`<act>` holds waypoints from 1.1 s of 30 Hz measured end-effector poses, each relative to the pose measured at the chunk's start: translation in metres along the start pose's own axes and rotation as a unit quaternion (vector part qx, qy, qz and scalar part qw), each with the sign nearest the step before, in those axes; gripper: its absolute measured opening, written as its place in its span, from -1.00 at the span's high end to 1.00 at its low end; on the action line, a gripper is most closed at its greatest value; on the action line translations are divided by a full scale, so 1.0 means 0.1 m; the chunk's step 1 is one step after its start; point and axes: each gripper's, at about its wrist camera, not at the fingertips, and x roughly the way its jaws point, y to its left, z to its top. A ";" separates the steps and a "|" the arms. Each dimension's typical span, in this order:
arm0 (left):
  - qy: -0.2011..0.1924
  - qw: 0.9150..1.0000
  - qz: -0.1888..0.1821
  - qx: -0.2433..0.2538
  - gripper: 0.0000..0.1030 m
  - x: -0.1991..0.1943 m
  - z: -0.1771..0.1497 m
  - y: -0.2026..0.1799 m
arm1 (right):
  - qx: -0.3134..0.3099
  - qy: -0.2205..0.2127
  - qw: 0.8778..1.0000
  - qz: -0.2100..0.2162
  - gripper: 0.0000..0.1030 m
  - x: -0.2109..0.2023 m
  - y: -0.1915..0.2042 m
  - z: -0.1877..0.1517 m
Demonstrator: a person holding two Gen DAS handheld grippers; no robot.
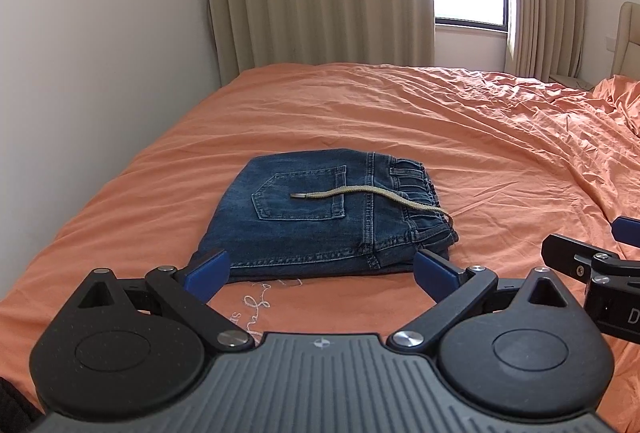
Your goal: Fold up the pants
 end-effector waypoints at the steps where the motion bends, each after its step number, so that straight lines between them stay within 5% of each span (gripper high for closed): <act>1: 0.000 1.000 -0.001 0.000 -1.00 -0.01 0.00 0.00 | 0.000 0.000 1.000 0.000 -0.58 0.00 0.00 0.00; 33: -0.005 1.000 0.000 0.006 -1.00 -0.05 0.01 -0.01 | 0.019 -0.007 1.000 -0.004 -0.58 -0.09 -0.02 0.03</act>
